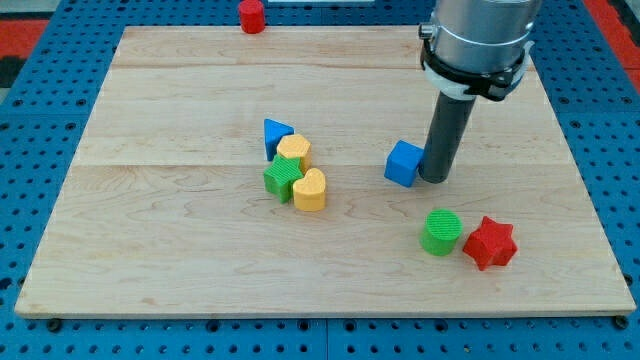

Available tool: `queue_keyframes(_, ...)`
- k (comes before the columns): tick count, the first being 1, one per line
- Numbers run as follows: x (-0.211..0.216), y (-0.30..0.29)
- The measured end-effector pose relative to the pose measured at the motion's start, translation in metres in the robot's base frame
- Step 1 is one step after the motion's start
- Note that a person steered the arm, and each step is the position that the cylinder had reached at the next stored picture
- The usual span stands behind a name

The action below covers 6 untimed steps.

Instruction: Push the blue cube into yellow hexagon

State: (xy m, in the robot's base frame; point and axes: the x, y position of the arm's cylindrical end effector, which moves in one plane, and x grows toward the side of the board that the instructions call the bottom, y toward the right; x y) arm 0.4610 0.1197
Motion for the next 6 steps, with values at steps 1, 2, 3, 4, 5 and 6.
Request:
queue_keyframes(1, -0.004, 0.002)
queue_keyframes(2, -0.015, -0.001)
queue_keyframes(3, -0.015, -0.047)
queue_keyframes(4, -0.015, -0.081)
queue_keyframes(5, -0.015, -0.093)
queue_keyframes(6, -0.015, -0.081)
